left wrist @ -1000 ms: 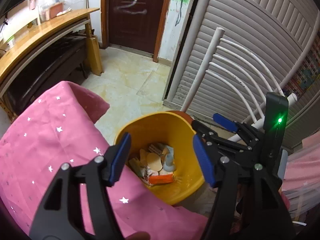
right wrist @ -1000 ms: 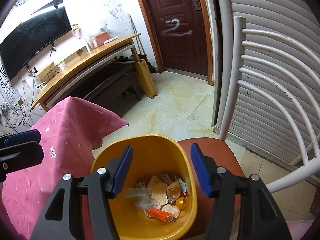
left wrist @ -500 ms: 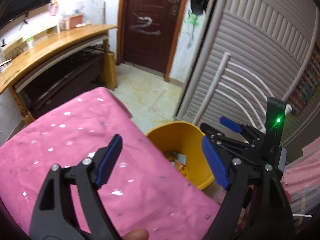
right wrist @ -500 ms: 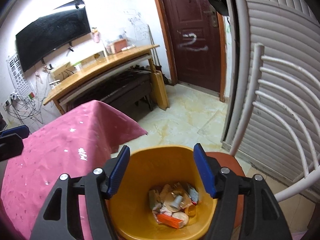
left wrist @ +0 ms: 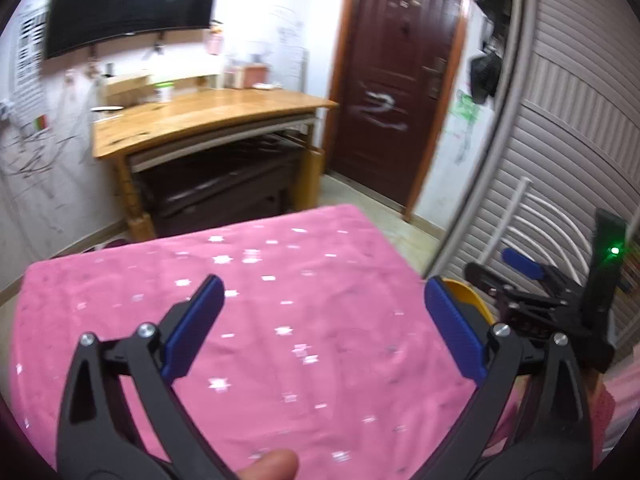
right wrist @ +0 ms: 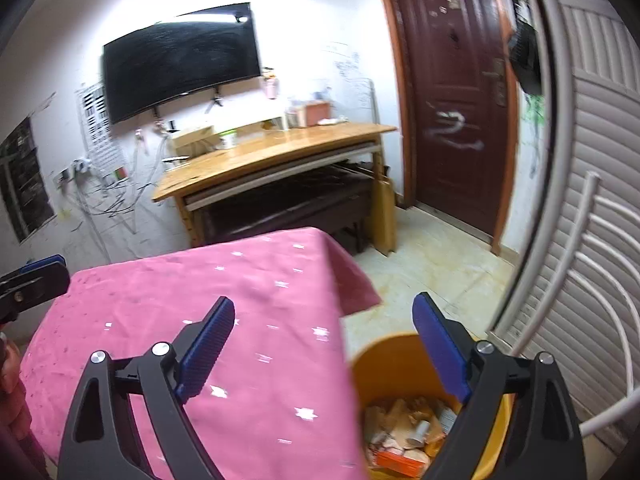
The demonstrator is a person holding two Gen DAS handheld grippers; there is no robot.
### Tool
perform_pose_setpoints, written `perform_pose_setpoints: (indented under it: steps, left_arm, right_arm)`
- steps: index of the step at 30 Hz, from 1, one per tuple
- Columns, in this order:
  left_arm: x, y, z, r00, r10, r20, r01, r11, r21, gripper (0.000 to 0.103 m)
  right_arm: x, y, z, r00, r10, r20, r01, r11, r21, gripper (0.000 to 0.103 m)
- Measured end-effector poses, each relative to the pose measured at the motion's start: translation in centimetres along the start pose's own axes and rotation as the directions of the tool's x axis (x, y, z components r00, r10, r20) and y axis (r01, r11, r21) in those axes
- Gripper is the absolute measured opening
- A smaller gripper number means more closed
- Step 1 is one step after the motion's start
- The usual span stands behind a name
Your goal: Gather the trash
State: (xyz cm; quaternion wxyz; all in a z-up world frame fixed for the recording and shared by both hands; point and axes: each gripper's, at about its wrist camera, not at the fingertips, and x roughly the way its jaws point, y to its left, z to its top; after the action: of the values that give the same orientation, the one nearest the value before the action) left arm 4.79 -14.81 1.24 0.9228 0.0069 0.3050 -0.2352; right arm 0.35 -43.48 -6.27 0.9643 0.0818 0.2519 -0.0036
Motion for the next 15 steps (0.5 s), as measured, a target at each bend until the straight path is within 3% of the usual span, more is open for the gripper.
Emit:
perform_pose_setpoints:
  steps: [15]
  left_arm:
    - [-5.4, 9.7, -2.8, 0.987, 0.154, 0.048, -0.148, 0.981, -0.123, 0.097]
  right_arm:
    - [0.1, 10.6, 0.6, 0.994, 0.111, -0.025, -0.113, 0.983, -0.144, 0.086]
